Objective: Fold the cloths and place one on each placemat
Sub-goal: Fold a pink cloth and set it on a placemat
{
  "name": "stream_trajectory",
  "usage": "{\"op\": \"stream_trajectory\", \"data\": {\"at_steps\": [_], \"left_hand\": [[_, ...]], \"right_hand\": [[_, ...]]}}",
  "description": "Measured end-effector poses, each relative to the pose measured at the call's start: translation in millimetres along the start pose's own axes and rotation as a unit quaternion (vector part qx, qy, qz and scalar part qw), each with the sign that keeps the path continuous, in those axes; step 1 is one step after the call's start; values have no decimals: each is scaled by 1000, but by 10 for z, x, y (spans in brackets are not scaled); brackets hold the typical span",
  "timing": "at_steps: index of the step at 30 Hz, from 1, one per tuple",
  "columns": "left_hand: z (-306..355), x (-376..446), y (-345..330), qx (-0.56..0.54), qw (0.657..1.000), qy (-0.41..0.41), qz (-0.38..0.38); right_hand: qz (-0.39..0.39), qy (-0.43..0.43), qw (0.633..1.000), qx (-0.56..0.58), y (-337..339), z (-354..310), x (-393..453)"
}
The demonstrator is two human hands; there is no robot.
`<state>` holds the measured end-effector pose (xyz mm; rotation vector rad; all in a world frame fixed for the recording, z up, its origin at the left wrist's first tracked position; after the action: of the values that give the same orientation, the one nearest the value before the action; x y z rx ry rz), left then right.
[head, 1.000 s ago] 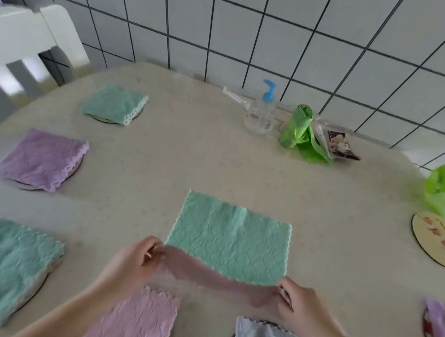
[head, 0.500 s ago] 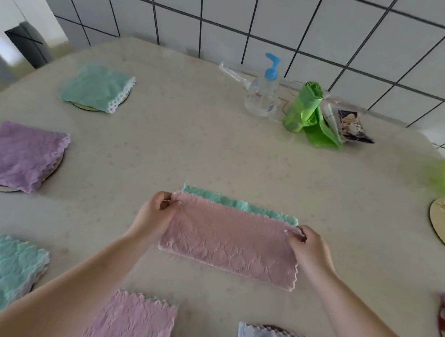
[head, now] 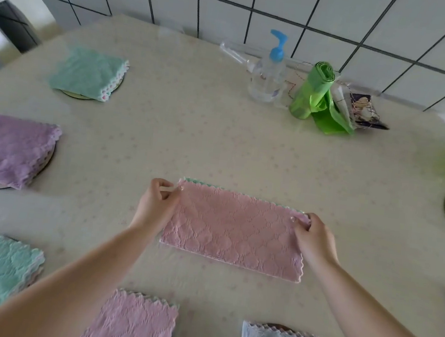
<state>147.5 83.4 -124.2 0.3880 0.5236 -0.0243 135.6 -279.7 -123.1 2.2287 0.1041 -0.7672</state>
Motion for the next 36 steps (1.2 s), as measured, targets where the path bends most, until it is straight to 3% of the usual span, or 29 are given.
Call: {"op": "stream_trajectory", "data": {"at_steps": [3, 7, 12, 16, 26, 28, 31, 36], "left_hand": [[-33, -123, -41, -34, 998, -42, -19], [4, -174, -157, 84, 989, -99, -70], [107, -166, -211, 168, 970, -160, -79], [106, -143, -238, 186, 965, -162, -85], [140, -111, -279, 216, 963, -125, -107], [150, -175, -235, 251, 958, -118, -78], [371, -422, -320, 357, 911, -207, -14], [409, -716, -1194, 499, 803, -303, -118]], "right_hand": [[20, 9, 997, 70, 8, 36, -91], [83, 54, 984, 145, 17, 117, -360], [78, 119, 989, 32, -102, 82, -477], [64, 141, 987, -33, -122, 6, -469], [40, 123, 991, -46, -157, 1, -392], [48, 119, 991, -32, -115, -29, -412], [71, 143, 980, -118, -152, -230, -531], [0, 235, 931, -278, -851, -700, -721]]}}
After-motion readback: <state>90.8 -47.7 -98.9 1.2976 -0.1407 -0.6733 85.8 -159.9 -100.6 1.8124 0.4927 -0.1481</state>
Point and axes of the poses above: each hand's wrist, its own x-axis towards the middle knuckle, its own y-axis out of the back of the hand, z = x × y, the point moved 10 cm from there along x, towards the middle knuckle, and after that the axes turned 15 degrees about -z, right-handed, at the moved point
